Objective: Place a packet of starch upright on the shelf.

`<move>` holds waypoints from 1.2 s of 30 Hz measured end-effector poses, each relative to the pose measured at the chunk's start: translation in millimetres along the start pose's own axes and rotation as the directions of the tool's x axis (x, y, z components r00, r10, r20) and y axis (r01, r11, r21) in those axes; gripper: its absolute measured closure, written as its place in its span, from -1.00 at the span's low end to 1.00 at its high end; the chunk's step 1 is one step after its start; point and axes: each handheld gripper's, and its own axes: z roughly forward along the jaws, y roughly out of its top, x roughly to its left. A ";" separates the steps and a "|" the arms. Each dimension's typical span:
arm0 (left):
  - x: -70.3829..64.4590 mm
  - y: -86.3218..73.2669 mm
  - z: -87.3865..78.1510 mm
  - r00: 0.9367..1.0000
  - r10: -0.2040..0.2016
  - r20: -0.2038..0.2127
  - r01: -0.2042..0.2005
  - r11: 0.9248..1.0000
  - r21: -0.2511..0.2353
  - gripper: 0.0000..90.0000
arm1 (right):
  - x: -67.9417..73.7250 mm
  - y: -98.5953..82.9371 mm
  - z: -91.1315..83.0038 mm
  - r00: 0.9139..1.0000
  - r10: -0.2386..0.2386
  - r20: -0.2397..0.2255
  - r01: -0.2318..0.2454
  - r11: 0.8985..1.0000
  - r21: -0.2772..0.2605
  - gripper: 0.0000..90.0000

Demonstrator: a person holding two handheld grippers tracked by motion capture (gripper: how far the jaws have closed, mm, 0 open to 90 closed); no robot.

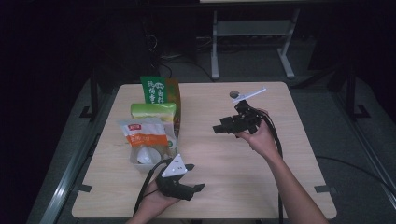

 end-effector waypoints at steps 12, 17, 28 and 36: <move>1.1 0.5 -1.7 1.000 0.000 -0.004 0.000 1.000 0.004 -0.45 | -9.4 -32.6 -22.4 0.998 0.040 0.040 -0.041 0.999 0.008 -0.17; 1.5 0.3 -1.9 1.000 -0.004 -0.006 0.004 1.000 0.006 -0.45 | -12.8 -46.4 -30.1 0.996 0.071 0.055 -0.071 0.997 0.007 -0.18; 1.9 0.3 -2.1 1.000 -0.009 -0.004 0.009 1.000 -0.001 -0.46 | -15.2 -72.0 -42.3 0.993 0.092 0.071 -0.092 0.996 -0.008 -0.20; 0.3 0.1 -2.0 1.000 -0.001 0.003 0.001 1.000 0.004 -0.46 | -14.1 -103.9 -44.8 0.989 0.123 0.087 -0.123 0.992 -0.004 -0.21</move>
